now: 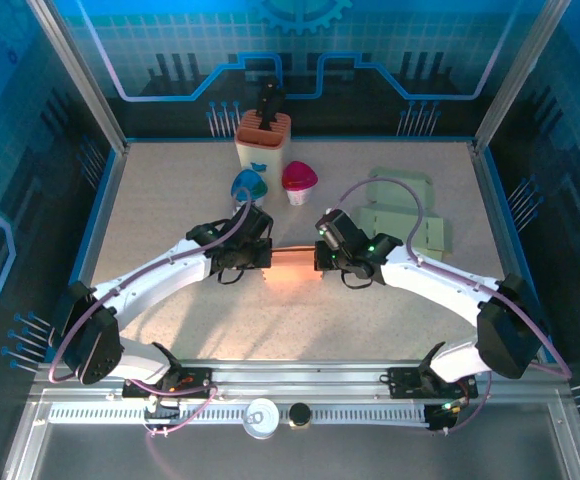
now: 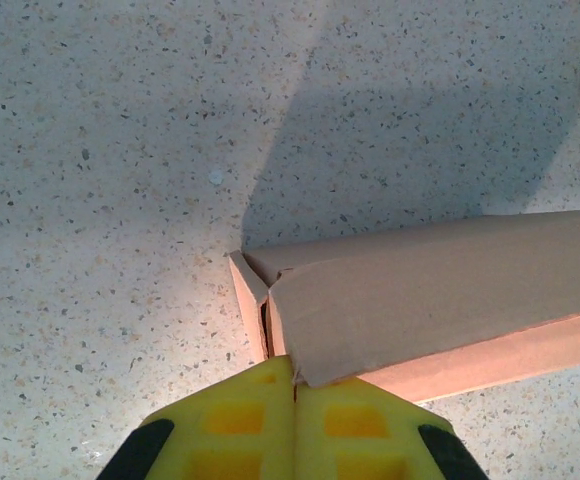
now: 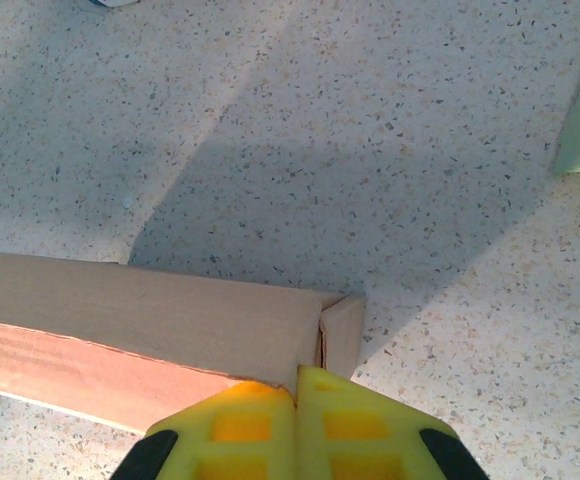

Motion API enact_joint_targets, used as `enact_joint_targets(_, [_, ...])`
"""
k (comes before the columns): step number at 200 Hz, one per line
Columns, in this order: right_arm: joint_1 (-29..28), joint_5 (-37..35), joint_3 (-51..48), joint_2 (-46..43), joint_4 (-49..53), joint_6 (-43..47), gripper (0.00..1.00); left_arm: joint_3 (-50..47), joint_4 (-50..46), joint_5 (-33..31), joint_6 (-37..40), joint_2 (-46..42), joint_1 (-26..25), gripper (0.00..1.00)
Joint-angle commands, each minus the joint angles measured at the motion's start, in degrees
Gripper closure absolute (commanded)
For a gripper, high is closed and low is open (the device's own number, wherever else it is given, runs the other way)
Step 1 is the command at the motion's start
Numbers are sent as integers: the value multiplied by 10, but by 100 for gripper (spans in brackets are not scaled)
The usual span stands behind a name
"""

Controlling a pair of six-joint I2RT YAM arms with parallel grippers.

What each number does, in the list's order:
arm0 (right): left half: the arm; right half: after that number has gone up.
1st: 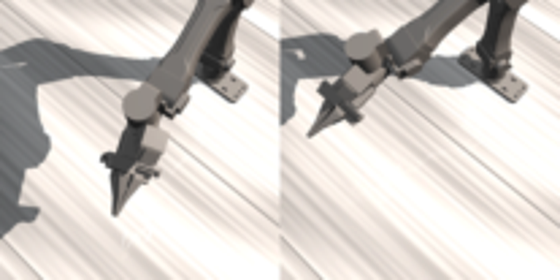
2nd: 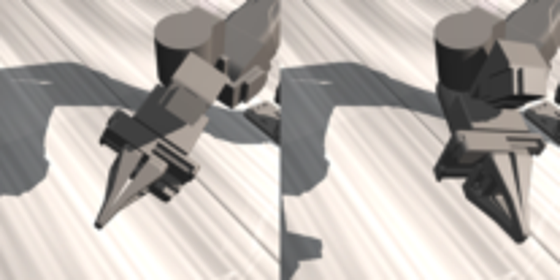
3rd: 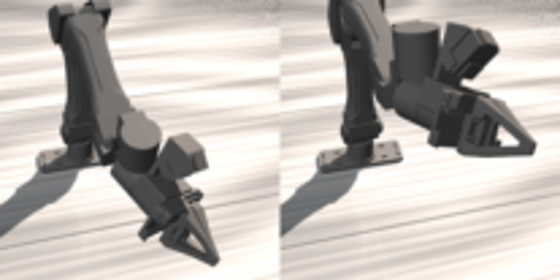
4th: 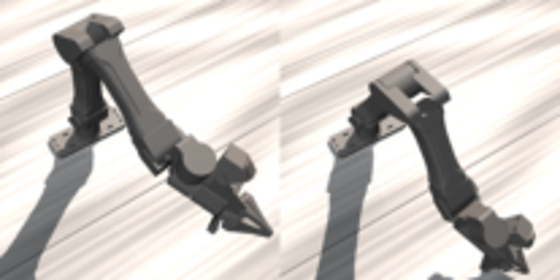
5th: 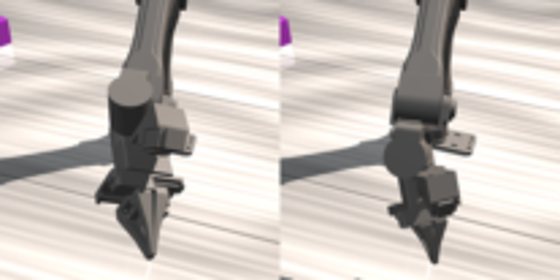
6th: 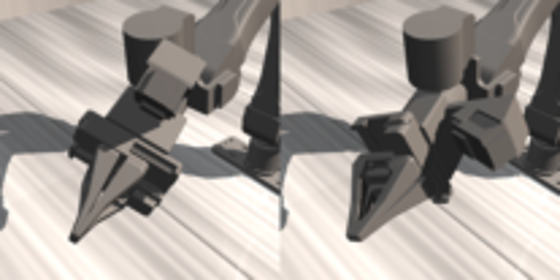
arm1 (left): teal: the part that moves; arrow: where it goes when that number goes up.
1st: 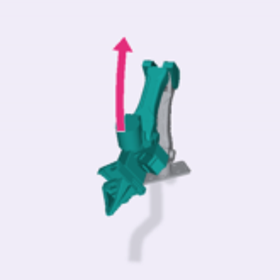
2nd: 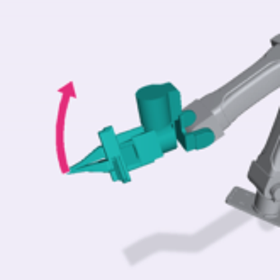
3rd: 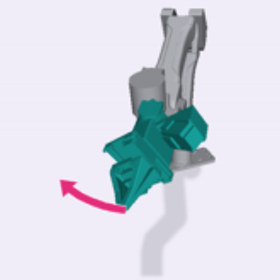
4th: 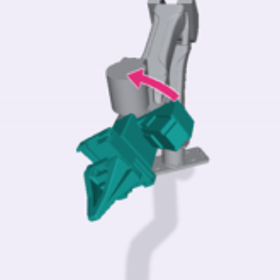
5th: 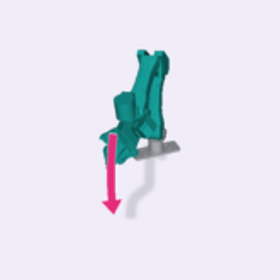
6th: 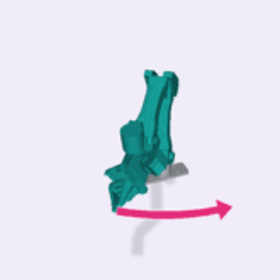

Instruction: Fold the paper box

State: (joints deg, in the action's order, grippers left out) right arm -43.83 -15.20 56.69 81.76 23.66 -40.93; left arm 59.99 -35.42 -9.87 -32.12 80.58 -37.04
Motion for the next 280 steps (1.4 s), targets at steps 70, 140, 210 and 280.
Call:
enact_joint_targets(70, [1, 12, -11, 4, 12, 9, 93, -53, 21, -24, 13, 11, -8, 100])
enact_joint_targets(140, [33, 74, -78, -132, -5, -114, 42, -54, 18, -46, -16, 7, -29, 100])
enact_joint_targets(210, [64, 112, -285, -268, -297, -490, 18, -59, 18, -64, -44, -7, -44, 100])
enact_joint_targets(280, [80, 170, -271, -160, -396, -584, 13, -58, 19, -66, -45, -3, -48, 100])
